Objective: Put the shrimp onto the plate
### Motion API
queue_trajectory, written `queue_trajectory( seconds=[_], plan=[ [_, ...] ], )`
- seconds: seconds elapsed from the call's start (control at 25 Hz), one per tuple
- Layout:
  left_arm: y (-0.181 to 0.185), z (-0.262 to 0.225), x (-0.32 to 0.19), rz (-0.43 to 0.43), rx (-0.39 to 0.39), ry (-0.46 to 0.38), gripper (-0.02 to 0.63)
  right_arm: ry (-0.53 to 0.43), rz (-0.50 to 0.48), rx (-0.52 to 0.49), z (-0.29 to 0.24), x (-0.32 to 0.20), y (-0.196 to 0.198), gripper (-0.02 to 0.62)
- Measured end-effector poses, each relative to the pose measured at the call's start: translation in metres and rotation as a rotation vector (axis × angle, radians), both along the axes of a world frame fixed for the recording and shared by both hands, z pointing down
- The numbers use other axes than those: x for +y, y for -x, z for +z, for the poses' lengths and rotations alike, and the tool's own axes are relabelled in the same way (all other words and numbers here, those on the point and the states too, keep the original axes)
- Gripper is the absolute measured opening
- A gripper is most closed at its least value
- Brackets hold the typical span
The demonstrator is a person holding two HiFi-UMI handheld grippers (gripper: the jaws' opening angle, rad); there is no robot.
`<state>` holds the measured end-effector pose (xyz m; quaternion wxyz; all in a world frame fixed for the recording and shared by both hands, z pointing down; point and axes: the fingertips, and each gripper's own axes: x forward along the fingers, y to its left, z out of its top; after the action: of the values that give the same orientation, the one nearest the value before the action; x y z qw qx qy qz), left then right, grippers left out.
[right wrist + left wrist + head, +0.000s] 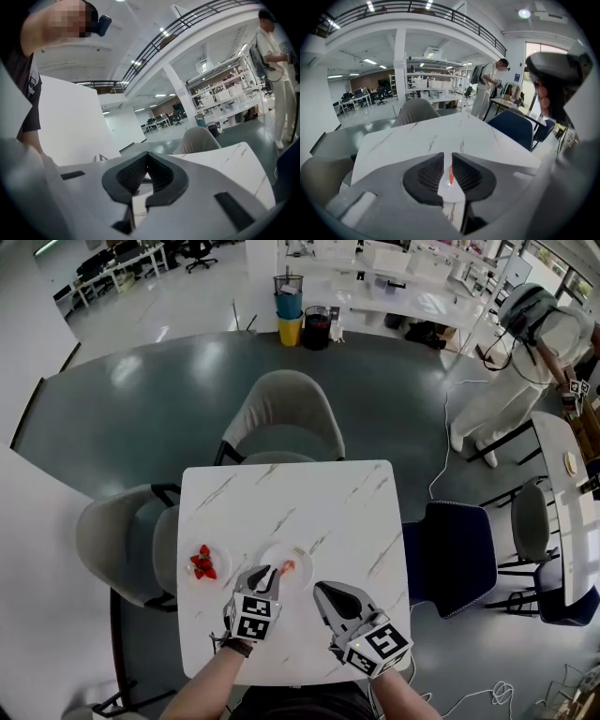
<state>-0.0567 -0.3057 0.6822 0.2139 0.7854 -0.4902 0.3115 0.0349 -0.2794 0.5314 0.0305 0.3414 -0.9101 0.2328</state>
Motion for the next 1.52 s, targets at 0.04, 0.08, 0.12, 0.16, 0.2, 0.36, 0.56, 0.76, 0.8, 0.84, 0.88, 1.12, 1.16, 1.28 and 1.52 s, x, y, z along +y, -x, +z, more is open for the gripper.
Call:
queue_trajectory(
  seconds=[0.04,0.08,0.12,0.16,0.2,0.36,0.56,0.76,0.8,0.84,0.88,1.12,1.16,1.28,1.52],
  plan=[
    [-0.002,-0.013,-0.001,0.006,0.021,-0.030,0.057,-0.008,0.002,0.004,-0.004,0.001,0.003,0.003],
    [-0.003,-0.027,0.001,0.010,0.040,-0.054,0.057,-0.011,0.003,0.006,-0.007,0.003,0.006,0.003],
    [-0.005,-0.040,0.005,0.016,0.057,-0.075,0.057,-0.013,0.003,0.008,-0.011,0.007,0.010,0.003],
    [-0.007,-0.053,0.010,0.024,0.073,-0.096,0.057,-0.018,0.003,0.010,-0.016,0.010,0.014,0.003],
    [-0.010,-0.064,0.014,0.035,0.088,-0.116,0.057,-0.025,0.004,0.013,-0.020,0.013,0.017,0.003],
    [-0.018,-0.104,0.033,0.071,0.142,-0.186,0.055,-0.061,0.006,0.023,-0.042,0.027,0.028,0.003],
    [-0.015,-0.155,0.051,0.074,0.226,-0.283,0.009,-0.107,0.016,0.016,-0.068,0.043,0.039,0.003],
    [-0.010,-0.207,0.073,0.073,0.286,-0.370,0.008,-0.126,0.025,-0.005,-0.088,0.062,0.046,0.003],
    [-0.008,-0.215,0.077,0.068,0.296,-0.384,0.008,-0.130,0.026,-0.010,-0.091,0.065,0.049,0.003],
    [-0.006,-0.222,0.081,0.063,0.305,-0.397,0.008,-0.135,0.027,-0.014,-0.095,0.068,0.051,0.003],
    [-0.004,-0.229,0.086,0.059,0.315,-0.408,0.008,-0.141,0.028,-0.017,-0.098,0.071,0.054,0.003],
    [-0.004,-0.265,0.106,0.066,0.380,-0.456,0.008,-0.180,0.024,-0.023,-0.121,0.084,0.063,0.003],
    [-0.005,-0.270,0.109,0.069,0.390,-0.464,0.008,-0.186,0.023,-0.023,-0.124,0.087,0.064,0.003],
    [-0.003,-0.283,0.118,0.076,0.422,-0.482,0.009,-0.196,0.022,-0.027,-0.132,0.096,0.068,0.003],
    [0.002,-0.304,0.132,0.078,0.465,-0.514,0.008,-0.213,0.023,-0.034,-0.142,0.106,0.069,0.003]
  ],
)
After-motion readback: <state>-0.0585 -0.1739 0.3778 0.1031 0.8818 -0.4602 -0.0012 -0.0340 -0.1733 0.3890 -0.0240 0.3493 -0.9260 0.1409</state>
